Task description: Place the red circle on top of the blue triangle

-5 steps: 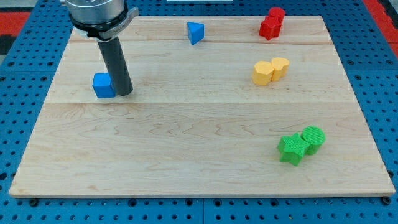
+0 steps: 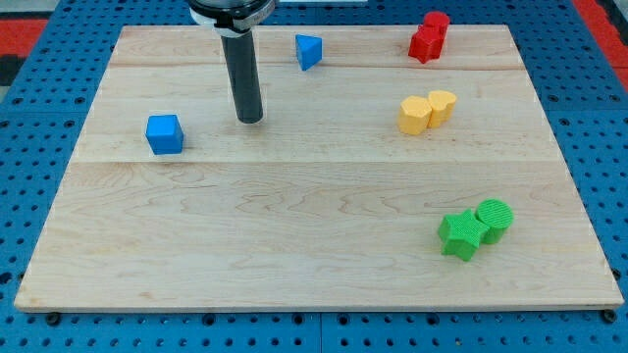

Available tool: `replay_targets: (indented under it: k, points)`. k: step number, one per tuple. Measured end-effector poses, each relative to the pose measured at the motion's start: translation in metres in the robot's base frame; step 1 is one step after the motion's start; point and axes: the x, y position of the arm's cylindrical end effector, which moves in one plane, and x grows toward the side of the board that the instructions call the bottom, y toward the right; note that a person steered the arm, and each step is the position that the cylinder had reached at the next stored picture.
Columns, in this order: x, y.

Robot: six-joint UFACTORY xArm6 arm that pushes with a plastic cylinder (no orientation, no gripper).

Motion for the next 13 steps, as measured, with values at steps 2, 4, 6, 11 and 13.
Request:
replay_targets:
  k: [2, 4, 6, 11, 13]
  points:
    - [-0.005, 0.056]
    - [-0.028, 0.151]
    - [-0.064, 0.202]
    - [-0.171, 0.291]
    - [-0.166, 0.27]
